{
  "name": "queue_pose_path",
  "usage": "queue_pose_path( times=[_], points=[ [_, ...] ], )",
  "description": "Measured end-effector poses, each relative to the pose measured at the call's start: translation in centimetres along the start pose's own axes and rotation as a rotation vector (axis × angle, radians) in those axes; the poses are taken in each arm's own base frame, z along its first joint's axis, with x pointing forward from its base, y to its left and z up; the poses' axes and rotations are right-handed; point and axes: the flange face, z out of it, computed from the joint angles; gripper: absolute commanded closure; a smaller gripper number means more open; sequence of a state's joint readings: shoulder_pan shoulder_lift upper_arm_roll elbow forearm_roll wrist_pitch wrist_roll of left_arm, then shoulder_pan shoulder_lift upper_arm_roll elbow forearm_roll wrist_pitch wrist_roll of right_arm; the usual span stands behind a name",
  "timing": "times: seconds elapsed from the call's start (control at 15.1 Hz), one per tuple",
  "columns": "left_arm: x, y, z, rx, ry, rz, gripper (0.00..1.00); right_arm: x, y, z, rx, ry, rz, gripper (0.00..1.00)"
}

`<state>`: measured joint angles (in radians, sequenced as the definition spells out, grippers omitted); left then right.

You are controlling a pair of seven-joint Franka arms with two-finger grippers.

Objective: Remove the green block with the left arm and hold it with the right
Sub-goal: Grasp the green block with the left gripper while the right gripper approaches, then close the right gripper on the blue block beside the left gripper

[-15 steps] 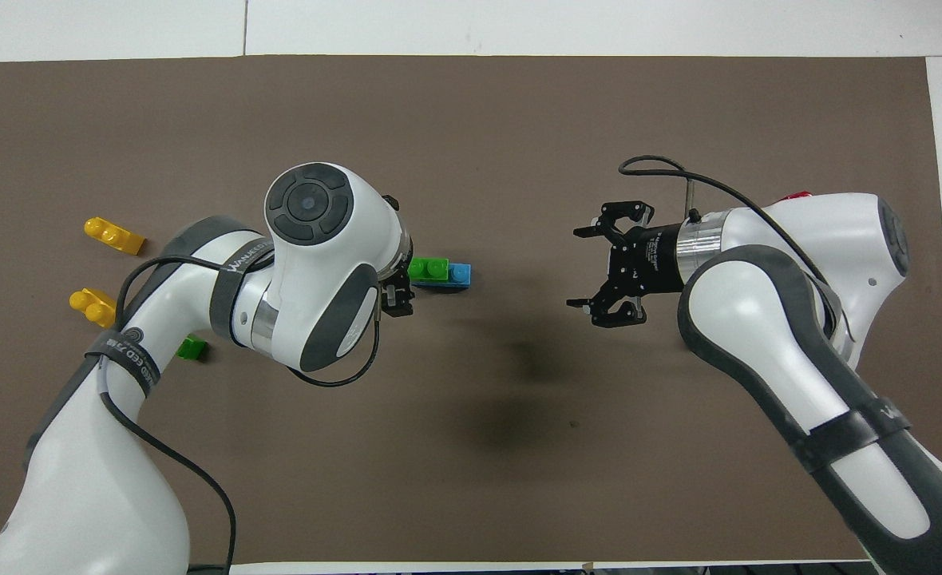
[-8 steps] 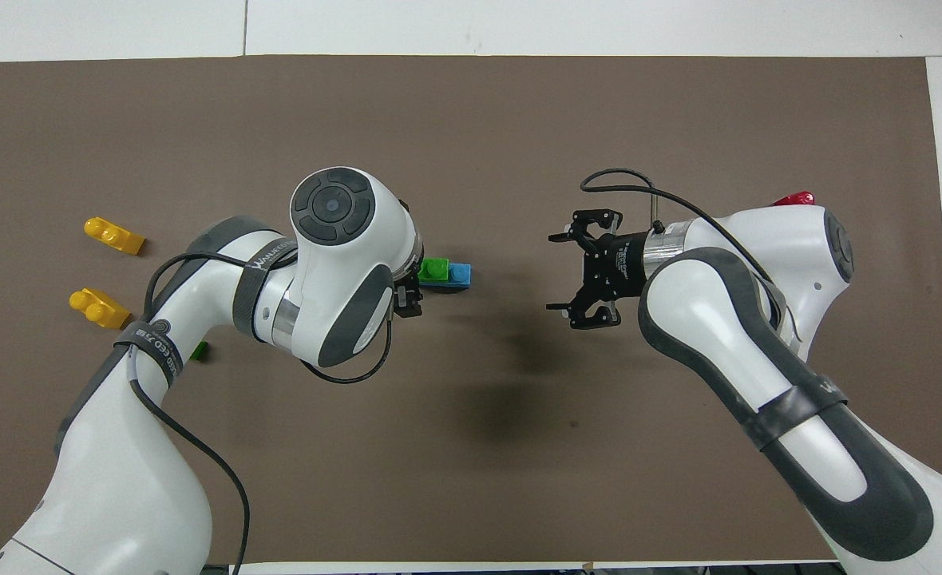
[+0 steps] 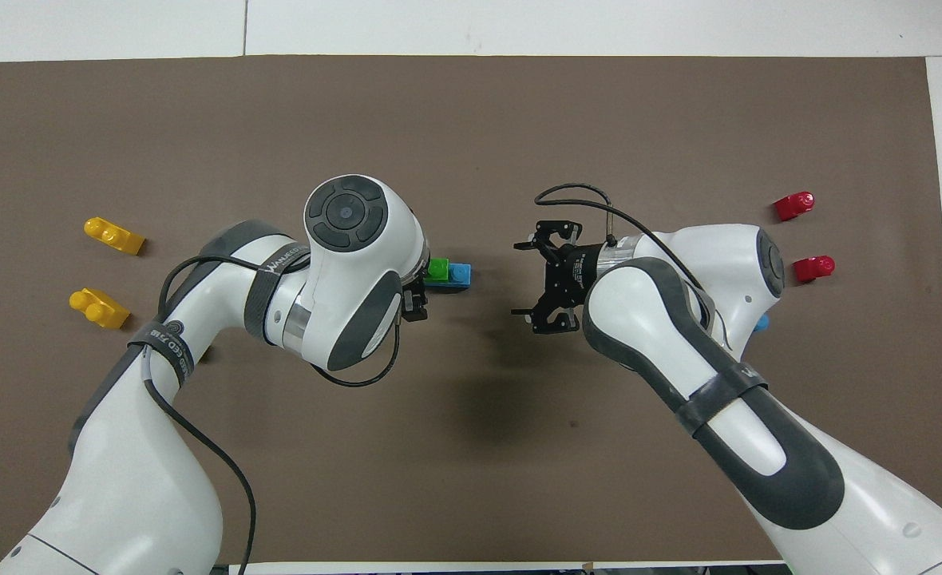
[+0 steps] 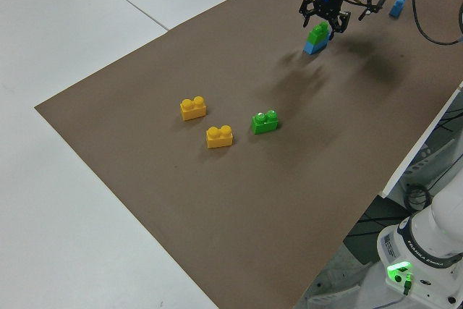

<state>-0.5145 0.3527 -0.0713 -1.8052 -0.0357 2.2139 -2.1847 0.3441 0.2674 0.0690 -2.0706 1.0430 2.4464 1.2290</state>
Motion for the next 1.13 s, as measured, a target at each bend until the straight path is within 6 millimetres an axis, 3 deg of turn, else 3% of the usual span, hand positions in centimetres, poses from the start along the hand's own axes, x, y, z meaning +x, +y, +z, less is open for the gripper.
queue_pose_path(
  times=[0.27,0.53,1.13],
  points=[
    [0.1,-0.1,0.3,-0.002,0.007,0.002,0.0,-0.1,-0.5,1.7,-0.008,0.004,-0.005,0.0],
    [0.1,-0.1,0.3,-0.004,0.007,0.001,0.0,-1.6,0.0,3.7,0.0,0.01,-0.025,0.0],
    [0.2,-0.1,0.4,-0.004,0.008,-0.013,0.0,-2.1,0.9,7.0,0.021,0.048,-0.046,0.0]
  ],
)
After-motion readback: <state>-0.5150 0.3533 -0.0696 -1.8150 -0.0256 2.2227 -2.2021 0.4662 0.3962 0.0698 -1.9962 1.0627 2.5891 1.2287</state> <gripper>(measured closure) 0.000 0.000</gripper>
